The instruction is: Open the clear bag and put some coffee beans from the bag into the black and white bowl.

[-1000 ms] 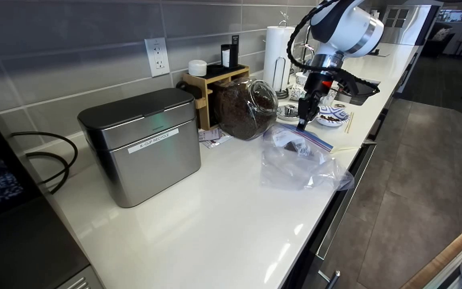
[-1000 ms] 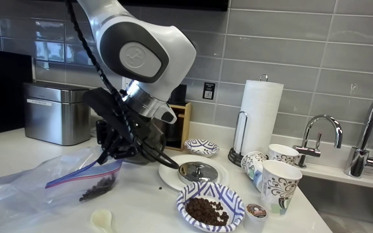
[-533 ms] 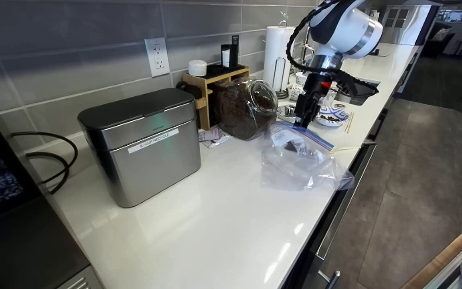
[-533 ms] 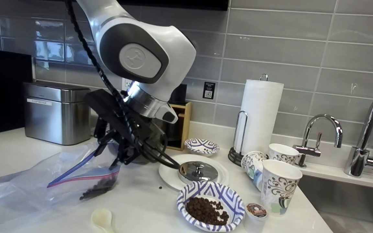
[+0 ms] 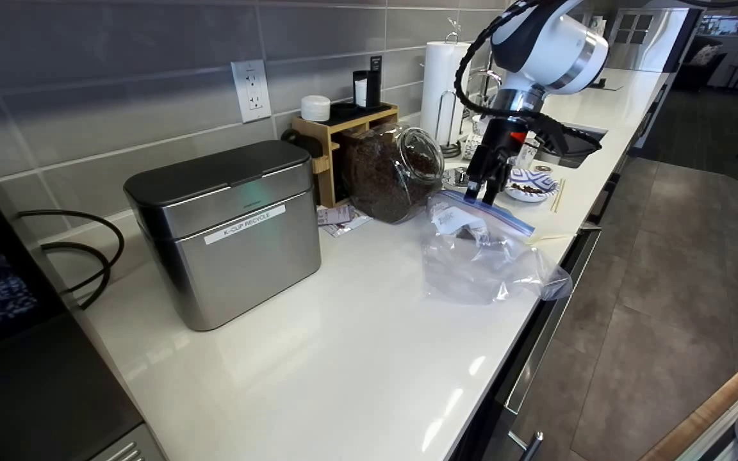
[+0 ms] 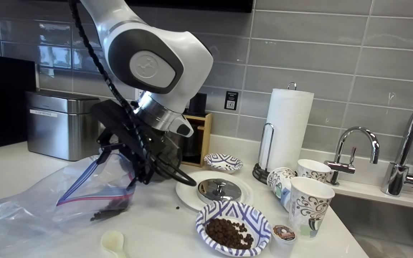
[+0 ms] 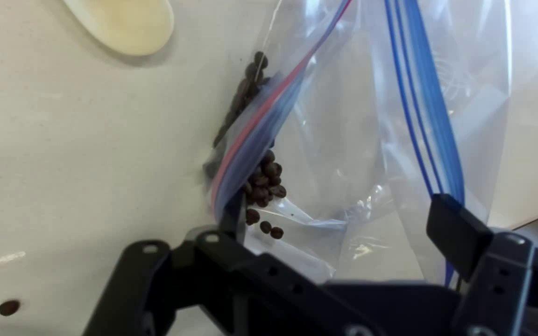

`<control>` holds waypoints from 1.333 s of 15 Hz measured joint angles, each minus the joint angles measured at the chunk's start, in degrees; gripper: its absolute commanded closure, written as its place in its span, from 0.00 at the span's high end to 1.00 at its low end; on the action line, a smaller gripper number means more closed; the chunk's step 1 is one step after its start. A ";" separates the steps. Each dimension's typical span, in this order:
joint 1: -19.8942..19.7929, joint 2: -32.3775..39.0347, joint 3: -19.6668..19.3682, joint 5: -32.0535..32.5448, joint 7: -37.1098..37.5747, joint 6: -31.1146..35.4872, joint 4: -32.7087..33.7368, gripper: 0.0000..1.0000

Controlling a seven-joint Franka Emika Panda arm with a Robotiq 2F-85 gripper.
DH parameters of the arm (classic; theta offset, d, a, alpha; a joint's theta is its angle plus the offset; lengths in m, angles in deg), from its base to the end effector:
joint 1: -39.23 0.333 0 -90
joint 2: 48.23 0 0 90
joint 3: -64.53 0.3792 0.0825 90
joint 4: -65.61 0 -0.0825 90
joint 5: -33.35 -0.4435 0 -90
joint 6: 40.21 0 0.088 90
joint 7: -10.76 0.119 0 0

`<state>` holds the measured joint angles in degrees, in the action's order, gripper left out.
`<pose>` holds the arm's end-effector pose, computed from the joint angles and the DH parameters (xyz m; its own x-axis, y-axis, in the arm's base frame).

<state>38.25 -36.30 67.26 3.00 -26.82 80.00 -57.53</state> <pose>0.5898 0.0473 0.2997 0.9355 0.3528 -0.0208 0.3008 -0.8258 -0.4771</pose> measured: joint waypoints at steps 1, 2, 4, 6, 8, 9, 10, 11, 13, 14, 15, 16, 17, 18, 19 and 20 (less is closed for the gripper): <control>0.00 0.00 0.13 0.10 0.00 0.00 0.00 1.00; 0.00 0.00 0.19 0.28 0.01 0.00 0.00 0.75; 0.00 0.00 0.20 0.72 0.03 0.00 0.00 0.66; 0.01 0.00 0.20 1.13 0.06 0.00 0.00 0.49; 0.01 0.00 0.20 1.53 0.08 0.00 0.00 0.33; 0.01 0.00 0.20 1.74 0.08 0.00 0.00 0.27; 0.01 0.00 0.20 1.94 0.10 0.00 0.00 0.20; 0.01 0.00 0.20 2.16 0.11 0.00 0.00 0.11; 0.03 0.00 0.23 2.83 0.18 0.00 0.00 0.00; 0.05 0.00 0.27 3.26 0.28 0.00 0.00 0.00; 0.09 0.00 0.31 3.79 0.43 0.00 0.00 0.00; 0.11 0.00 0.38 4.37 0.56 0.00 0.00 0.00; 0.14 0.00 0.44 4.91 0.71 0.00 0.00 0.00; 0.21 0.00 0.51 5.50 0.87 0.01 -0.01 0.00; 0.30 0.02 0.59 6.20 1.10 0.07 -0.03 0.00; 0.36 0.04 0.73 6.98 1.37 0.23 -0.10 0.00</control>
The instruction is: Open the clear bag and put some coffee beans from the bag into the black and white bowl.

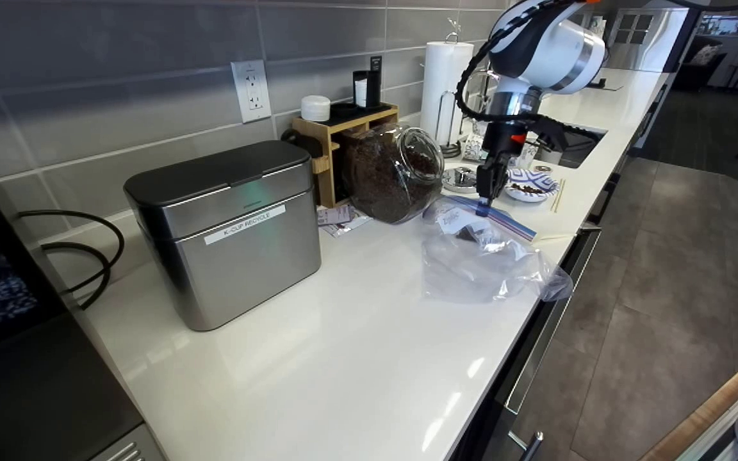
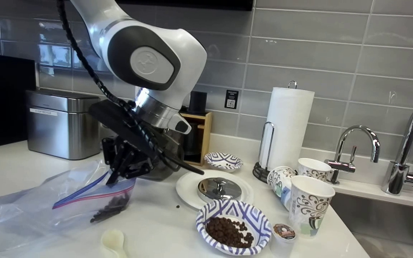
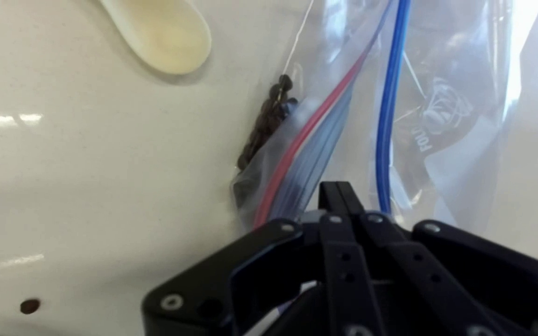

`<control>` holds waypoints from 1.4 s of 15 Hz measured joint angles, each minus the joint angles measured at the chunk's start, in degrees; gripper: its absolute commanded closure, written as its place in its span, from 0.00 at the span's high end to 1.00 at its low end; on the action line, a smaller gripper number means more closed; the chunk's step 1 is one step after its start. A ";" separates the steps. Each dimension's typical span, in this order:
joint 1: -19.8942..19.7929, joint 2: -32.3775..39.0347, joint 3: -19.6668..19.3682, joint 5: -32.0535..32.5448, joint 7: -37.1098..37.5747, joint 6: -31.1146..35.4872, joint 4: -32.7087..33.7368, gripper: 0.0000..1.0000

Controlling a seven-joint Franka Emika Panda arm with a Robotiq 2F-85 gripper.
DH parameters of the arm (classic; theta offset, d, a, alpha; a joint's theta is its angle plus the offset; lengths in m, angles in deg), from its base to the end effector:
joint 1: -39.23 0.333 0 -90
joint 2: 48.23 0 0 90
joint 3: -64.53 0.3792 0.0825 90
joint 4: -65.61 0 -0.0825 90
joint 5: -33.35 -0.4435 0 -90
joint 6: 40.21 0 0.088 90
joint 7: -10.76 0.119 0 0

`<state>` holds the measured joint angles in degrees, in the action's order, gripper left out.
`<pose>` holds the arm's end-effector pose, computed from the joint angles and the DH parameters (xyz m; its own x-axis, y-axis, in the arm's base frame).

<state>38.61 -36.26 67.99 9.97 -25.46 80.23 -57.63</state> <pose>0.5867 0.0518 0.2966 0.9033 0.4250 -0.0590 0.3677 -0.8376 -0.4041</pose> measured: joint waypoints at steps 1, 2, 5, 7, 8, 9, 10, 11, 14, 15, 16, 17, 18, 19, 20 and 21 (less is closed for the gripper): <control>0.06 0.03 0.16 0.64 0.24 0.34 -0.11 0.00; 0.14 0.09 0.32 1.23 0.47 0.98 -0.27 0.26; 0.27 0.27 0.88 2.30 1.18 2.12 -0.64 0.40; 0.29 0.27 1.15 2.73 1.26 2.12 -0.85 0.55; 0.31 0.27 1.23 2.92 1.28 2.12 -1.00 0.62; 0.34 0.27 1.27 3.11 1.30 2.13 -1.20 0.71; 0.39 0.27 1.27 3.39 1.34 2.16 -1.38 0.78; 0.44 0.27 1.27 3.70 1.40 2.19 -1.51 0.86; 0.48 0.27 1.27 4.38 1.63 2.22 -1.67 1.00; 0.48 0.27 1.27 4.51 1.71 2.23 -1.68 1.00; 0.49 0.27 1.27 4.60 1.77 2.23 -1.69 1.00; 0.49 0.28 1.27 4.69 1.84 2.24 -1.69 1.00; 0.50 0.28 1.27 4.78 1.94 2.25 -1.69 1.00; 0.51 0.28 1.28 4.85 2.07 2.27 -1.70 0.91; 0.51 0.28 1.27 4.89 2.18 2.27 -1.70 0.75; 0.51 0.28 1.27 4.90 2.30 2.27 -1.69 0.72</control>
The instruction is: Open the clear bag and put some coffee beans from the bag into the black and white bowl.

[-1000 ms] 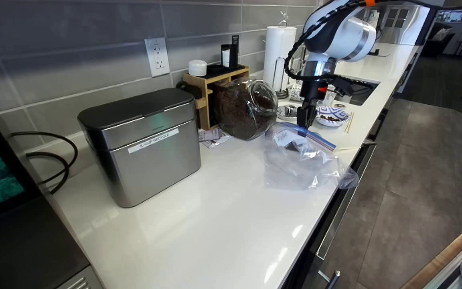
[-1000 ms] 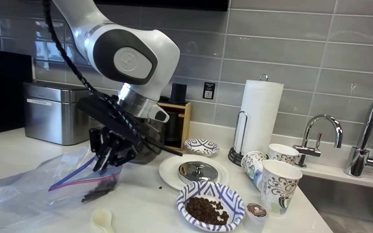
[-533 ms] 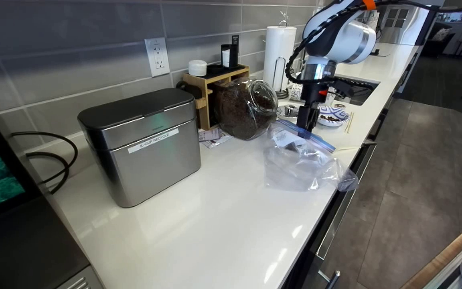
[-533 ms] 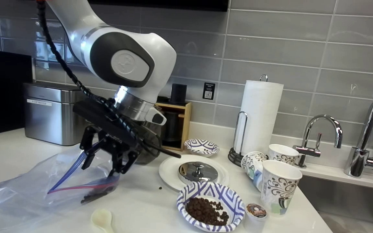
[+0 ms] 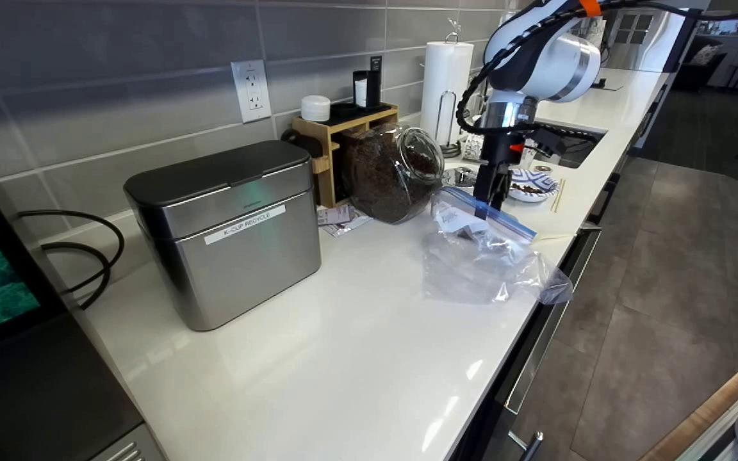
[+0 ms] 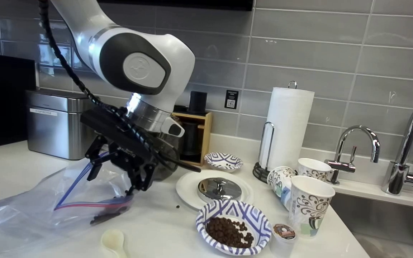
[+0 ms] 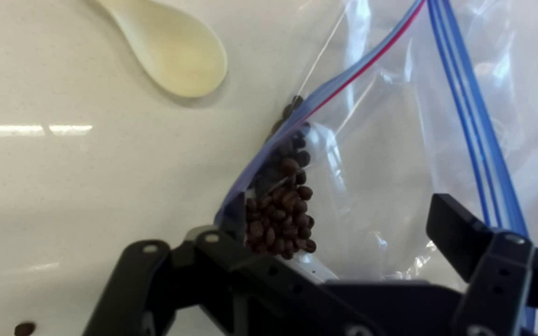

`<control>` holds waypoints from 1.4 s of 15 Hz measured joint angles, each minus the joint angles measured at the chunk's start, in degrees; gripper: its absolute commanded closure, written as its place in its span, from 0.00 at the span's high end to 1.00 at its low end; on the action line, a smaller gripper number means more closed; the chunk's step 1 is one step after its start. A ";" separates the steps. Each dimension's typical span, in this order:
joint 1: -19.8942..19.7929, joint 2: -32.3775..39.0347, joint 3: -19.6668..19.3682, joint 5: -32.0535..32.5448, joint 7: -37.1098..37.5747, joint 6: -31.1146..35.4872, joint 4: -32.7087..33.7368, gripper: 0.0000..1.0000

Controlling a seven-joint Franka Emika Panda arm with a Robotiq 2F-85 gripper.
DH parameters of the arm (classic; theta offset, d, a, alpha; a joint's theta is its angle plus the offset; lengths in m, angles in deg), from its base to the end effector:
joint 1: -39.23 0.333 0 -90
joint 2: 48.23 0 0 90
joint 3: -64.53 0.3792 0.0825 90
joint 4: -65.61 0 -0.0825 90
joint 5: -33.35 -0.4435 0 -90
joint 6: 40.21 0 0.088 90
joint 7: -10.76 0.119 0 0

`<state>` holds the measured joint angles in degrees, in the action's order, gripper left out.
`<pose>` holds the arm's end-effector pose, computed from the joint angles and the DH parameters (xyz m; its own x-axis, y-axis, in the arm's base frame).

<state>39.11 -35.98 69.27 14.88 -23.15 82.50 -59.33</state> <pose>0.5773 0.0632 0.2821 0.8829 0.4597 -0.0957 0.4041 -0.8476 -0.3439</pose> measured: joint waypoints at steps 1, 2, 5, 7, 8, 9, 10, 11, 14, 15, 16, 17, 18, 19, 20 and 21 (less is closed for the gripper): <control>0.00 0.00 0.00 0.01 0.08 0.00 0.00 0.65; 0.00 0.00 0.00 0.01 0.15 0.00 0.00 0.57; 0.00 0.00 0.00 0.01 0.30 0.00 0.00 0.32; 0.00 0.00 0.00 0.01 0.43 0.00 0.00 0.19; 0.00 0.00 0.00 0.01 0.49 0.01 0.00 0.17; 0.00 0.00 0.00 0.01 0.55 0.01 0.00 0.23; 0.00 0.00 0.00 0.01 0.60 0.02 0.00 0.24; 0.00 0.00 0.00 0.09 0.70 0.07 0.00 0.28; 0.00 0.09 0.00 1.14 1.23 0.66 0.00 0.42; 0.03 0.18 0.00 1.66 1.44 1.10 -0.02 0.48; 0.06 0.30 0.00 2.10 1.65 1.59 -0.05 0.51; 0.13 0.42 0.00 2.36 1.85 2.02 -0.07 0.52; 0.20 0.56 0.00 2.49 2.03 2.38 -0.07 0.49; 0.26 0.74 0.04 2.57 2.20 2.95 -0.09 0.50; 0.34 0.91 0.10 2.65 2.34 3.56 -0.15 0.46; 0.43 1.09 0.17 2.74 2.47 4.26 -0.25 0.47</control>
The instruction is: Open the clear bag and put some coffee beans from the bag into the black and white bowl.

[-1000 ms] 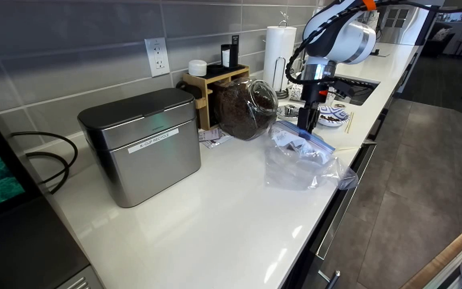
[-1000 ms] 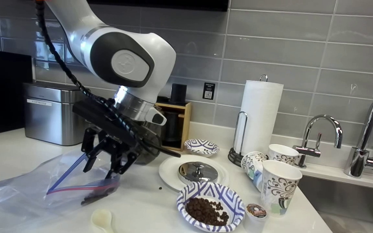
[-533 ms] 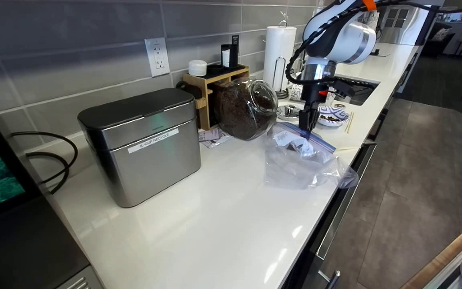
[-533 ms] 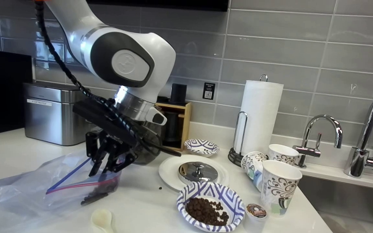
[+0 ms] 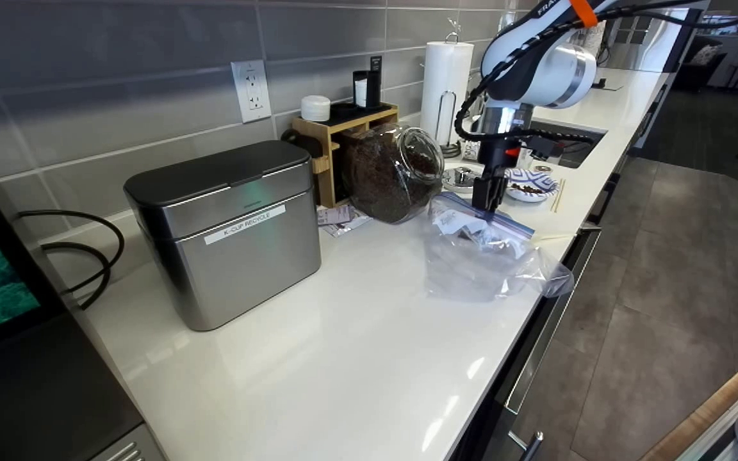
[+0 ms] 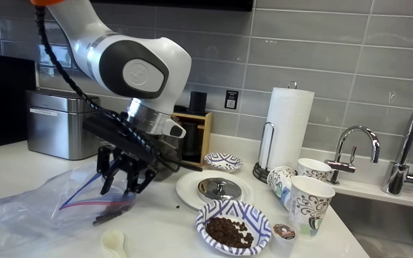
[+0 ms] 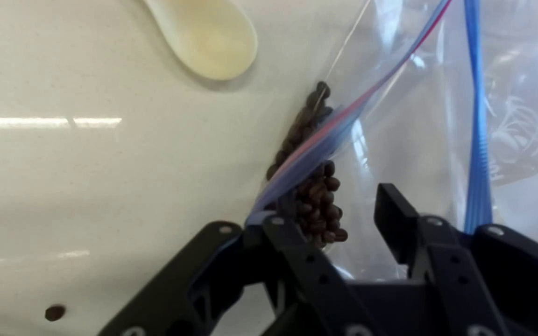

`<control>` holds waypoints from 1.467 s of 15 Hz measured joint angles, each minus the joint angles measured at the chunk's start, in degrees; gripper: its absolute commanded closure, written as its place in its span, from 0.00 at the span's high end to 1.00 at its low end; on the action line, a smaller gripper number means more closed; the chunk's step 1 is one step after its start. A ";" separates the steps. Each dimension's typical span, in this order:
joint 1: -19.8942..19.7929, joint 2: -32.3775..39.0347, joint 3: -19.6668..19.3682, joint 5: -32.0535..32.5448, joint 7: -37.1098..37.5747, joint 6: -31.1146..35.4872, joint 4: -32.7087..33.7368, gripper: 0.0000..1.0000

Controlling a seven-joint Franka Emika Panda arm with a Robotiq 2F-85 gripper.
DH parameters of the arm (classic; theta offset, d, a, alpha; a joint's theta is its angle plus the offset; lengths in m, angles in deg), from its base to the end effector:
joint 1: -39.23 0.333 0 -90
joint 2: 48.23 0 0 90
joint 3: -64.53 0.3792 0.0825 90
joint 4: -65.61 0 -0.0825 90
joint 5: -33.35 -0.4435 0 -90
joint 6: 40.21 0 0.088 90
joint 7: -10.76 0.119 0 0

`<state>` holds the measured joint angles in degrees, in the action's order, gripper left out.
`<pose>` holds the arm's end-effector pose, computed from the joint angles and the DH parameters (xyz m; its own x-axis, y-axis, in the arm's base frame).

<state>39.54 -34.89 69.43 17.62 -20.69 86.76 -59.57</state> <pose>0.5835 0.0645 0.2729 0.8915 0.4455 -0.0819 0.4078 -0.8681 -0.2830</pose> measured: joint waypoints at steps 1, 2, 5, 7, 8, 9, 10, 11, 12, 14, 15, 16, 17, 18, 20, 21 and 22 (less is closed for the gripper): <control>0.06 0.17 0.11 0.11 0.12 0.57 -0.10 0.44; 0.08 0.34 0.27 0.22 0.31 1.29 -0.22 0.46; 0.29 0.63 0.61 0.97 1.22 3.74 -0.86 0.48; 0.45 0.71 0.75 1.85 1.96 5.13 -1.29 0.52; 0.51 0.74 0.80 2.25 2.30 5.68 -1.45 0.54; 0.52 0.77 0.88 2.66 2.61 6.09 -1.58 0.54; 0.53 0.80 0.97 3.03 3.00 6.43 -1.68 0.54; 0.53 0.83 1.05 3.37 3.26 6.62 -1.77 0.53; 0.53 0.86 1.10 3.64 3.42 6.69 -1.85 0.51; 0.54 0.88 1.15 4.08 3.57 6.70 -2.06 0.44; 0.54 0.88 1.17 4.28 3.61 6.70 -2.19 0.41; 0.54 0.89 1.18 4.50 3.66 6.70 -2.32 0.42; 0.54 0.90 1.20 4.77 3.72 6.70 -2.38 0.38; 0.54 0.90 1.21 5.05 3.81 6.70 -2.39 0.40; 0.54 0.90 1.23 5.56 4.01 6.70 -2.40 0.41; 0.54 0.90 1.24 5.80 4.11 6.70 -2.40 0.41; 0.55 0.90 1.26 5.96 4.19 6.70 -2.40 0.45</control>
<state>40.09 -33.99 70.69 23.58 -16.49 93.46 -61.98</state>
